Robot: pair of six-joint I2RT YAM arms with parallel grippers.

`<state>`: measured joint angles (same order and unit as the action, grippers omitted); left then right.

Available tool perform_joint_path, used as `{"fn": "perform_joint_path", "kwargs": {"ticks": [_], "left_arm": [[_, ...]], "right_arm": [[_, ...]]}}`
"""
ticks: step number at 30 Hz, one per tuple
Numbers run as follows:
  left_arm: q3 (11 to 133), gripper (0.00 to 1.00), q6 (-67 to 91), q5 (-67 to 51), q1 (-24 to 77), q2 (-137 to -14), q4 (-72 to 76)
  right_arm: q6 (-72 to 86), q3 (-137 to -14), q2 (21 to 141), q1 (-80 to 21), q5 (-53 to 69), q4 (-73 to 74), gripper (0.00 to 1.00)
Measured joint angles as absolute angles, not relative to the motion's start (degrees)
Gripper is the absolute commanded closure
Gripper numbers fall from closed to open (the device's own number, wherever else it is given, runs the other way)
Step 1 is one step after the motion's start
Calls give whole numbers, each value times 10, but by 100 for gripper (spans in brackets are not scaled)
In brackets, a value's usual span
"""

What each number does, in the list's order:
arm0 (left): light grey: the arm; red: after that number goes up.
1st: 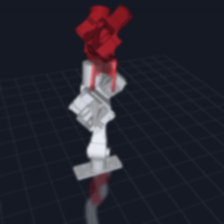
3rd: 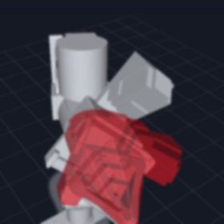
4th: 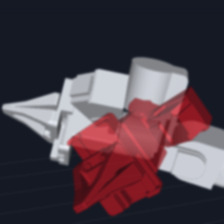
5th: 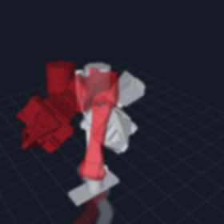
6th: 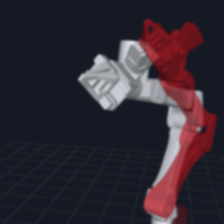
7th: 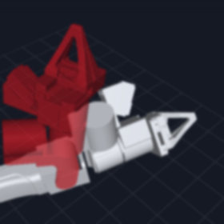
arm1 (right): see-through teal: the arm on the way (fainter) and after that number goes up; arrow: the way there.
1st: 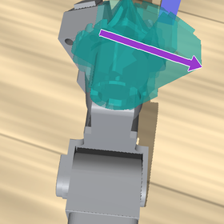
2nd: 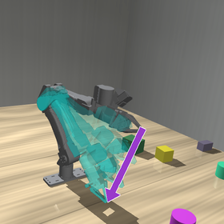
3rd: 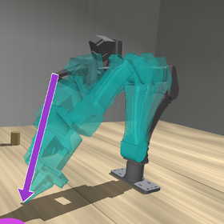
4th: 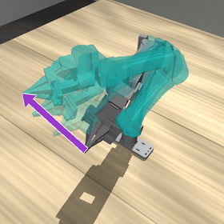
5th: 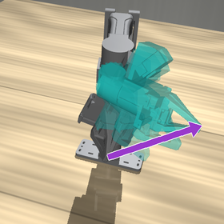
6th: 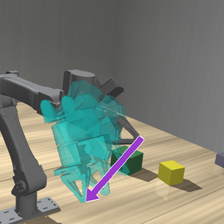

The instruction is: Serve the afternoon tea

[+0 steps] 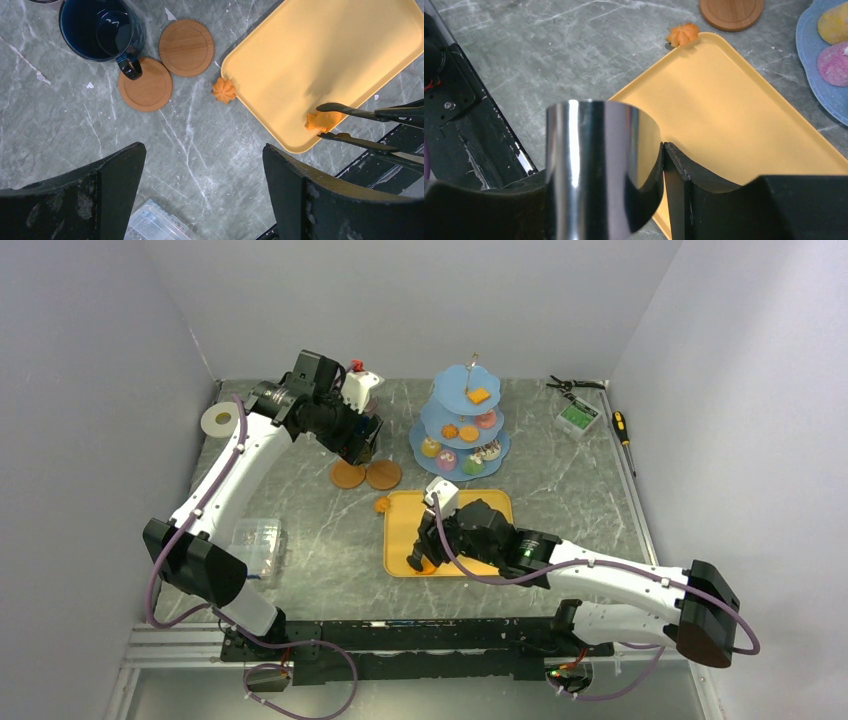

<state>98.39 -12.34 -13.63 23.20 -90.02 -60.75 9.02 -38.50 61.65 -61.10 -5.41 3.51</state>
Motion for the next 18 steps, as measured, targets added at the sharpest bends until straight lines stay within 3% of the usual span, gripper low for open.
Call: {"fn": "perform_joint_path", "kwargs": {"ticks": [18], "left_arm": [[1004,7,-124,-136,232,-900,-611]], "right_arm": [[81,-365,631,-616,-59,27,48]]}}
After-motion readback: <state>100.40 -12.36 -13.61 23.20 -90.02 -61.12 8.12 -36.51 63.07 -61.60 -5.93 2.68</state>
